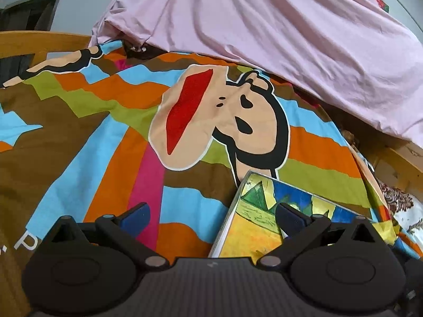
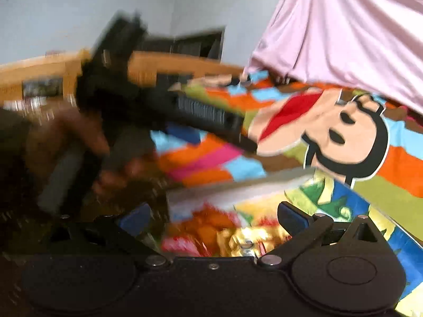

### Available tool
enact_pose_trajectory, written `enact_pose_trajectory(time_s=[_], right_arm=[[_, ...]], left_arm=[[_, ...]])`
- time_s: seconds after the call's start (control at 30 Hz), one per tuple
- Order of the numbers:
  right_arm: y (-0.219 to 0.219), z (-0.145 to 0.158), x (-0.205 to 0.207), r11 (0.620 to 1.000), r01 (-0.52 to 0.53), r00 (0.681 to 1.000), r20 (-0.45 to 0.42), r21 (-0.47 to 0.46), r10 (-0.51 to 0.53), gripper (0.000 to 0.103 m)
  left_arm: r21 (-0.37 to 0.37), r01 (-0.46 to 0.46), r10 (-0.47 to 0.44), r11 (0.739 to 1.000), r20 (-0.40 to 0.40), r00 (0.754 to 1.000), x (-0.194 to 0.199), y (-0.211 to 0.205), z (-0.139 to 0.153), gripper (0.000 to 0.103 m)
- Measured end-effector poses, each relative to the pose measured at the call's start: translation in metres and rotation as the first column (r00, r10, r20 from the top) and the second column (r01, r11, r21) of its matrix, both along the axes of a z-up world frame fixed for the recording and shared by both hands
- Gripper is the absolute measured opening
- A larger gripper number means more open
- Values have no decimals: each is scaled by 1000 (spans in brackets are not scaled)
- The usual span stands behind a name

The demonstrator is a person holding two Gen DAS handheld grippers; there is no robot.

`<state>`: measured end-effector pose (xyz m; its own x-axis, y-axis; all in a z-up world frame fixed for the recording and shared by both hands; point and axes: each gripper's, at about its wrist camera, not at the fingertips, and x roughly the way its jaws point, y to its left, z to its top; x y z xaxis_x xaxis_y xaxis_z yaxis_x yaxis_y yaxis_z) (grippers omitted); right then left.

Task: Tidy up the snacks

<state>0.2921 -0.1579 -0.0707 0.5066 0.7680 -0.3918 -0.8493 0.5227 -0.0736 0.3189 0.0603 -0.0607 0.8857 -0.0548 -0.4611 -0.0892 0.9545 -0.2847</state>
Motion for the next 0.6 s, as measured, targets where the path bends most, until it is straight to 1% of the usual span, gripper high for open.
enact_pose_trajectory(time_s=[0.03, 0.07, 0.17, 0.27, 0.33, 0.37, 0.43, 0.53, 0.6], right_arm=[[-1, 4, -7, 999, -23, 1000, 7, 24, 23, 102], [0, 4, -14, 999, -49, 999, 24, 16, 48, 102], [10, 3, -36, 993, -107, 990, 84, -49, 111, 102], [20, 4, -52, 972, -208, 974, 69, -108, 216, 102], [25, 6, -61, 964, -233, 967, 68, -129, 243, 102], [27, 8, -64, 963, -228, 969, 65, -143, 239, 102], [29, 13, -69, 969, -174, 980, 66, -175, 188, 102], [20, 24, -74, 986, -54, 996, 55, -157, 64, 102], [11, 33, -82, 990, 57, 998, 46, -132, -51, 102]], left_arm=[[6, 0, 0, 1000, -1, 1000, -2, 0, 0, 103], [9, -3, 3, 1000, -2, 1000, -3, 0, 0, 103], [3, -17, 17, 1000, -8, 1000, -4, 4, 2, 103], [-12, -29, 29, 1000, -4, 1000, -6, 10, 5, 103], [-11, -26, 26, 1000, -3, 1000, -8, 13, 8, 103], [-8, -26, 26, 1000, -5, 1000, -9, 15, 10, 103], [-12, -14, 13, 1000, -7, 1000, -12, 17, 12, 103], [-14, 16, -16, 1000, -9, 1000, -22, 20, 16, 103], [-4, 33, -33, 999, -4, 999, -30, 19, 21, 103]])
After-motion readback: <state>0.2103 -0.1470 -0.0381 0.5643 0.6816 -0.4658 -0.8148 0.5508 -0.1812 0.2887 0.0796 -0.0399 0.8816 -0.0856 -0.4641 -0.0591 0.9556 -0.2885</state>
